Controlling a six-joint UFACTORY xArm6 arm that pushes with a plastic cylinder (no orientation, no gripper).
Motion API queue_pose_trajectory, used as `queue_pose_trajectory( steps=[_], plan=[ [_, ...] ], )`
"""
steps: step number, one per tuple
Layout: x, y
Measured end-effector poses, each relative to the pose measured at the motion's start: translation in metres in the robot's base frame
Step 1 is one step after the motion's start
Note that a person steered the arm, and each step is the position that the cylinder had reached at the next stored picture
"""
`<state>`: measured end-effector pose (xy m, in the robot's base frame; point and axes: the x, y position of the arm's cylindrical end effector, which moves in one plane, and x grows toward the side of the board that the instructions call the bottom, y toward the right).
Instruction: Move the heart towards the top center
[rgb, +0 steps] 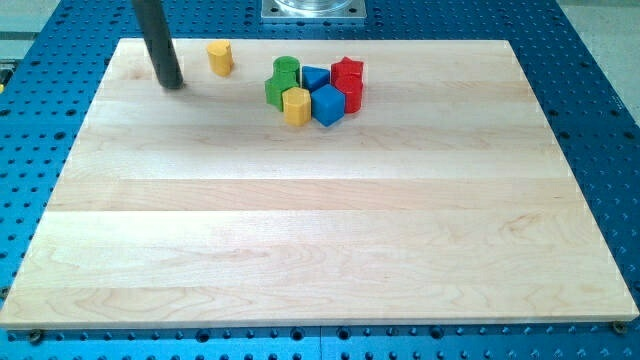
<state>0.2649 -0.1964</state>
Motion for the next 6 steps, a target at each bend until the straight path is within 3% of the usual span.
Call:
queue_pose_trajectory(
  steps=[1,2,4,6],
  plan=[
    [-0.018,0.03],
    [-0.018,0.108],
    [-0.044,0.033],
    [-0.043,0.132]
  ],
)
